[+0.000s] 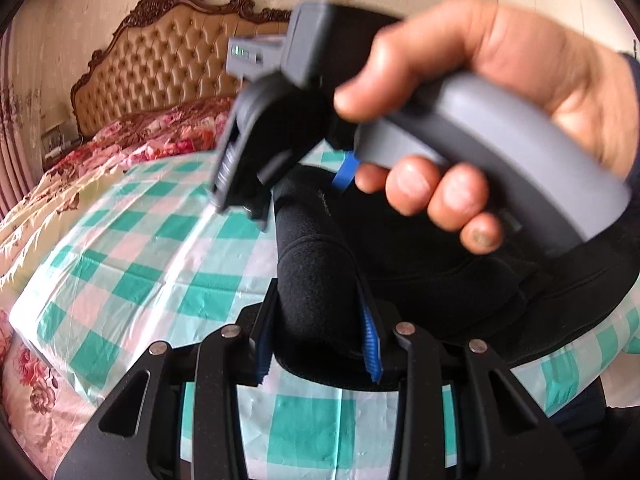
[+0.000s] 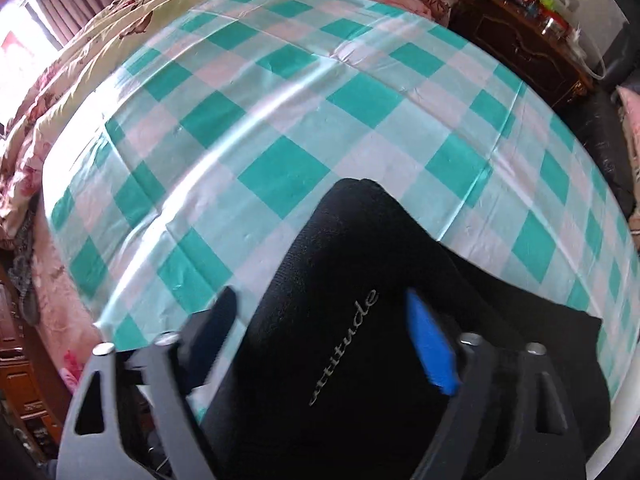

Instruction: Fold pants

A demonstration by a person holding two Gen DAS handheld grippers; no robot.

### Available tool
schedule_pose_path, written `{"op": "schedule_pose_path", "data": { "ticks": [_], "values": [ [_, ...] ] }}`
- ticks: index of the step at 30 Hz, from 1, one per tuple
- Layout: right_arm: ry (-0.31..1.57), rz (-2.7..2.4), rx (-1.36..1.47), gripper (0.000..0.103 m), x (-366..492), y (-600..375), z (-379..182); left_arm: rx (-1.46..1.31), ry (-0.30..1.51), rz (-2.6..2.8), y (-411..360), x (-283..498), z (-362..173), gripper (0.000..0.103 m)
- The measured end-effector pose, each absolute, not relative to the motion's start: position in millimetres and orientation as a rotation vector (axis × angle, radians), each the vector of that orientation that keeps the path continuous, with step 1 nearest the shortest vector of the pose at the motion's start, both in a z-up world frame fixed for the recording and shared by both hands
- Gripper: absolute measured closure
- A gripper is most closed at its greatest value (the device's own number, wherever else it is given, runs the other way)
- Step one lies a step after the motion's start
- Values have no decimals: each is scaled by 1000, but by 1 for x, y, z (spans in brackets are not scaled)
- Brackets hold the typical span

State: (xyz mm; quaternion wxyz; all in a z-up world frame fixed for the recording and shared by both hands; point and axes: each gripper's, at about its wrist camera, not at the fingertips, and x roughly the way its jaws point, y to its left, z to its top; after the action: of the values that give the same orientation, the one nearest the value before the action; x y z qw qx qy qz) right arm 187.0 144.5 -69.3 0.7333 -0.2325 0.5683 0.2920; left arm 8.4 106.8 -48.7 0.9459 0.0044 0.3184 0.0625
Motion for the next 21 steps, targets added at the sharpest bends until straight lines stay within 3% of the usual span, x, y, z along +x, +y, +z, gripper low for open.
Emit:
{"op": "schedule_pose_path", "data": {
  "ticks": [1, 3, 6, 9, 14, 21],
  "values": [
    [1238, 644, -504, 53, 186, 143, -68, 6, 640, 124, 107, 7, -48, 68],
    [1222, 667, -468, 69, 183, 137, -66, -10, 621, 112, 107, 5, -46, 68],
    [1144, 669, -458, 76, 173, 130, -58, -107, 609, 88, 116, 2, -46, 64],
    [1094, 655, -421, 78, 166, 119, -52, -324, 647, 56, 138, 2, -56, 48],
    [1023, 637, -397, 79, 155, 110, -44, -468, 673, -9, 145, 7, -68, 48],
    [989, 626, -362, 79, 152, 99, -34, -454, 677, -6, 136, 7, -70, 66]
  ]
}}
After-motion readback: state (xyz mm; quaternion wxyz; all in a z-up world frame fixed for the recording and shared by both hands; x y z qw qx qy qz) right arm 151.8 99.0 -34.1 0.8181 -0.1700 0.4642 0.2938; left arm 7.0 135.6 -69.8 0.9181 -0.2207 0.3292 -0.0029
